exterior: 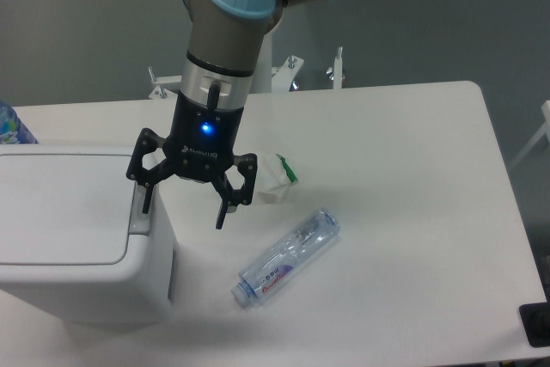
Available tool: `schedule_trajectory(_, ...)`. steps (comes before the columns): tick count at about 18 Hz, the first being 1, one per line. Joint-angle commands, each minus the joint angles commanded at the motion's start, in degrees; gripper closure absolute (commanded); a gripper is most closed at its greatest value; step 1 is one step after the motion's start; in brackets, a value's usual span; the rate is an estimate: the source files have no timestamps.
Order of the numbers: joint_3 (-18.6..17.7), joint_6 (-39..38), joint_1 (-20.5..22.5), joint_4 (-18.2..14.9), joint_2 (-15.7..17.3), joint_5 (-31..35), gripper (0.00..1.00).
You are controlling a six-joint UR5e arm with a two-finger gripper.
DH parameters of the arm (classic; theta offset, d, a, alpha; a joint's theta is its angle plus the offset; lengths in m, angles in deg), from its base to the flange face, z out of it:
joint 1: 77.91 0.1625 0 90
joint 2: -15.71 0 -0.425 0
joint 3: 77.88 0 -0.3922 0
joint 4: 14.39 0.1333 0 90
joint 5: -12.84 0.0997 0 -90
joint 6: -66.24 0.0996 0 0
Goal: Open the trash can
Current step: 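Lower the gripper onto the grey button to press it, then hold the gripper above the button while the lid swings open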
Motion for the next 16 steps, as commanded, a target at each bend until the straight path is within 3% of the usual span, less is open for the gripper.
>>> schedule_trajectory(16, -1.32, 0.09, -0.79, 0.09, -0.09, 0.09, 0.0)
